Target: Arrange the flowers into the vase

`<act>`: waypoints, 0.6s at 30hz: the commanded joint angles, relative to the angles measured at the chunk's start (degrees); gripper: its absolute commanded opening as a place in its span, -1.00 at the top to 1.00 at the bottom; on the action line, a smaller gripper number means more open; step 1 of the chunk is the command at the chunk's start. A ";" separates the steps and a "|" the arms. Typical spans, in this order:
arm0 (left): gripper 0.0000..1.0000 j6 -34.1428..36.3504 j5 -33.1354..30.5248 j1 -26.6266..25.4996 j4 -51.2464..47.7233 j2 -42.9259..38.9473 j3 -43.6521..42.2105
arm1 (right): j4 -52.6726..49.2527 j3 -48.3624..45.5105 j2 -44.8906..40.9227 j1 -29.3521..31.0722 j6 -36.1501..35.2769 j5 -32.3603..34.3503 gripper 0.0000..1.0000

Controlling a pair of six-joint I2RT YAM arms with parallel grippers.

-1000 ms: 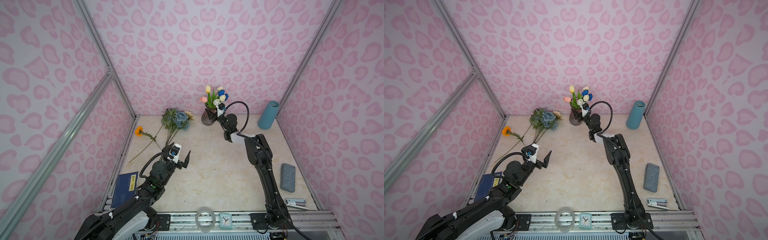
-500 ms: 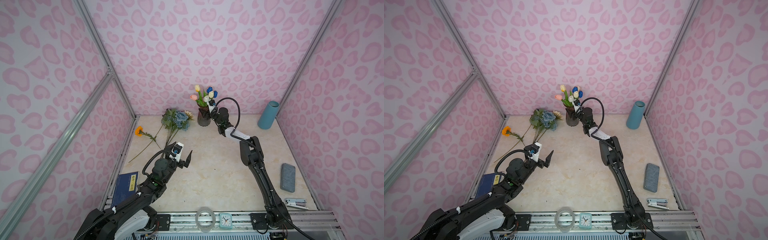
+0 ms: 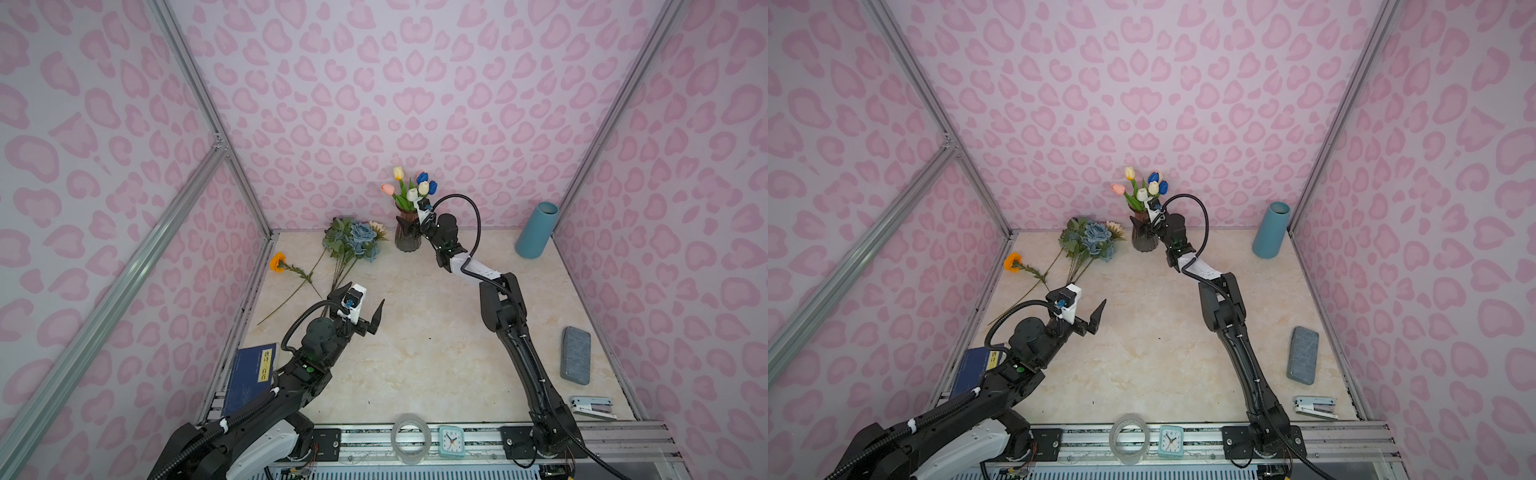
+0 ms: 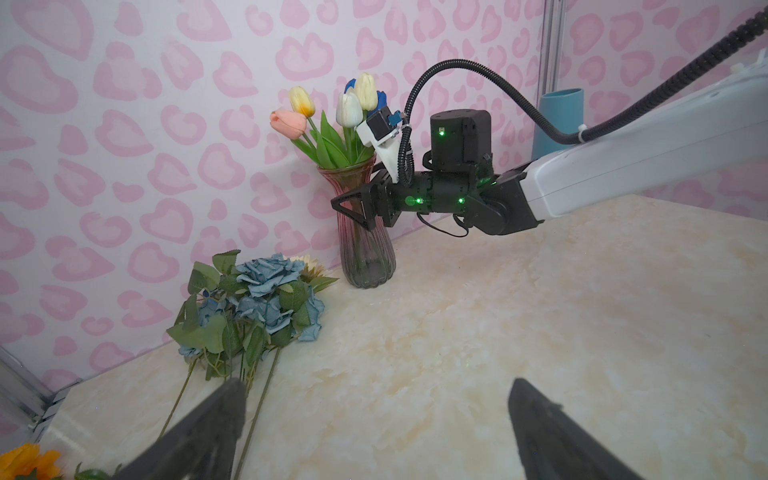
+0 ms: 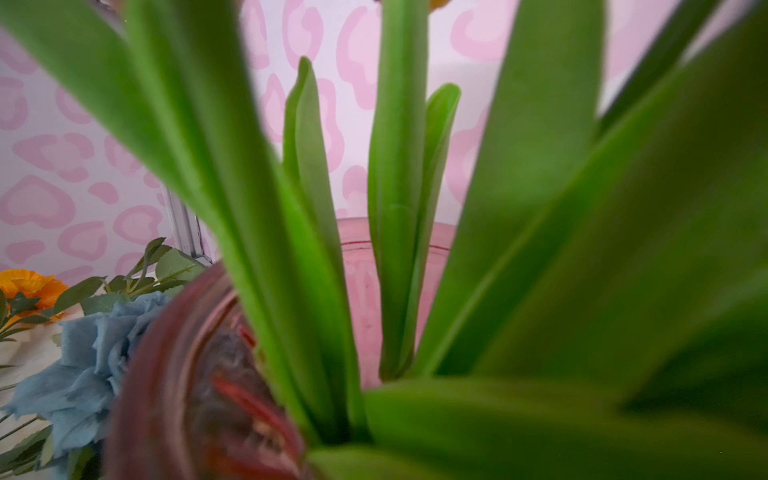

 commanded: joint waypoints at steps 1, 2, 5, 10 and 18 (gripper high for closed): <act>-0.99 0.21 0.27 0.00 0.78 -0.40 0.82 | 1.89 -1.79 -1.33 -0.04 -1.04 -0.35 -0.86; -0.99 0.22 0.28 0.00 0.77 -0.49 0.82 | 2.51 -2.86 -1.86 -0.03 -1.21 -0.22 -0.87; -0.99 0.36 0.35 0.00 0.54 -0.84 1.01 | 6.17 -8.22 -4.59 -0.12 -1.27 0.51 -0.90; -0.99 0.15 -0.31 0.00 0.33 -2.23 1.02 | 14.52 -21.40 -11.06 -0.37 -1.14 2.27 -0.92; -0.99 -0.75 1.76 0.00 -0.05 -6.13 3.38 | 27.94 -50.71 -28.37 -2.17 0.42 4.63 -0.95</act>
